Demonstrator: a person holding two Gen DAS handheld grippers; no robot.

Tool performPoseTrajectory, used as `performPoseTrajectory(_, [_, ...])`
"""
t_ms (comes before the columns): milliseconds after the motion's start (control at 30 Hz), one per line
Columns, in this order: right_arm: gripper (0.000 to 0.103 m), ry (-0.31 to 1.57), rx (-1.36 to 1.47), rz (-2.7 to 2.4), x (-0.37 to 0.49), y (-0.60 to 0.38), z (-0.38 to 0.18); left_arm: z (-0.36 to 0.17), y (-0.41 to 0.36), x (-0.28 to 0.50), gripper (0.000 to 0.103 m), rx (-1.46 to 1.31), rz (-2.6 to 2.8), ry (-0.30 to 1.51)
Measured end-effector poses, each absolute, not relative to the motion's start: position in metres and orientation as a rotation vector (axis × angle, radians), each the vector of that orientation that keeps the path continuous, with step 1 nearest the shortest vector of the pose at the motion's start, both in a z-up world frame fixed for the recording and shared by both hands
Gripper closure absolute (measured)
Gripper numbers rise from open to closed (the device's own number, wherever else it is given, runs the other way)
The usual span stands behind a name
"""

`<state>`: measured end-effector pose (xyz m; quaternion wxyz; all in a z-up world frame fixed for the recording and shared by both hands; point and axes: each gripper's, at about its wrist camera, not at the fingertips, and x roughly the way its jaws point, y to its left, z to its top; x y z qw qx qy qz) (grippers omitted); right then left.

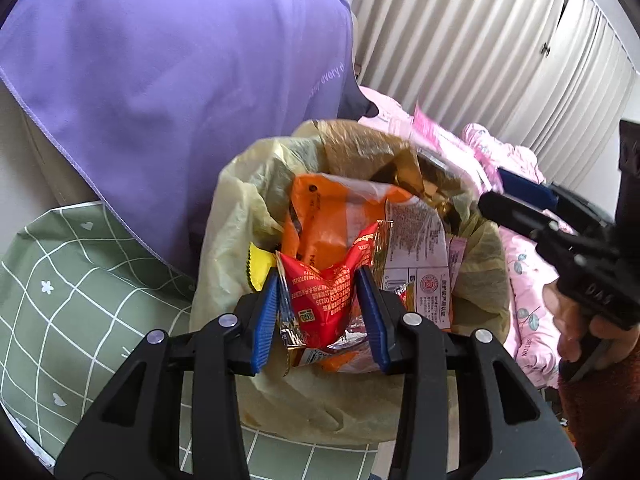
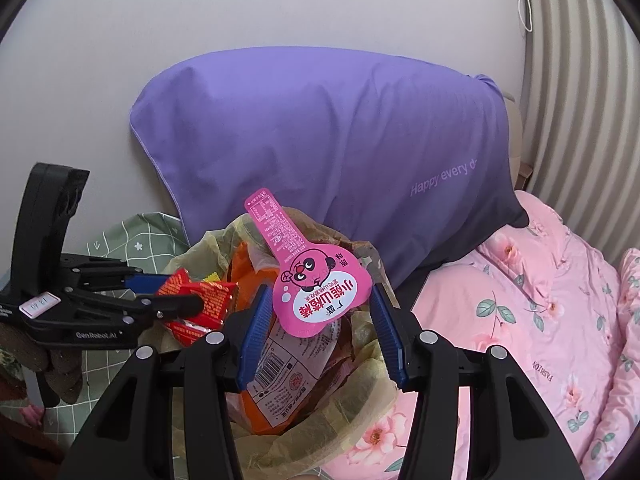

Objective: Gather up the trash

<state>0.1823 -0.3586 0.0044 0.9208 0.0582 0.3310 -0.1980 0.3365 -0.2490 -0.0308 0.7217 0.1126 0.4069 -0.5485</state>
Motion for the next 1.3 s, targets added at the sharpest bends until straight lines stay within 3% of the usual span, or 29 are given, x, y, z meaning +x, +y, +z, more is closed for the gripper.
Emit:
performPoseTrajectory(200, [0.055,0.697,0.111,-0.397,0.188,-0.356,0.001,-0.039,-0.24,0.341,0.064,0.219,-1.219,0.909])
performPoseTrajectory(400, [0.053,0.713,0.122,-0.407,0.191,-0.355,-0.005,-0.025,-0.224,0.349,0.043,0.107,-1.265,0.938])
performPoseTrajectory(500, [0.043,0.711,0.118,-0.405,0.19,-0.354,-0.004,-0.01,-0.217,0.352,0.041,0.084,-1.25,0.921])
performPoseTrajectory(600, [0.043,0.708,0.099,-0.391,0.189,-0.35,-0.001,0.003,-0.199,0.355,0.035,0.067,-1.228,0.889])
performPoseTrajectory(767, [0.043,0.637,0.11,-0.352,0.185,-0.344,0.013,0.02,-0.159,0.356,0.035,0.105,-1.145,0.812])
performPoseTrajectory(1067, [0.042,0.589,0.061,-0.067,0.216,-0.285,0.028,0.031,-0.031,0.353,0.035,0.055,-0.892,0.709])
performPoseTrajectory(1300, [0.044,0.621,0.011,0.164,0.27,-0.213,0.019,0.01,0.125,0.364,0.035,-0.084,-0.423,0.665])
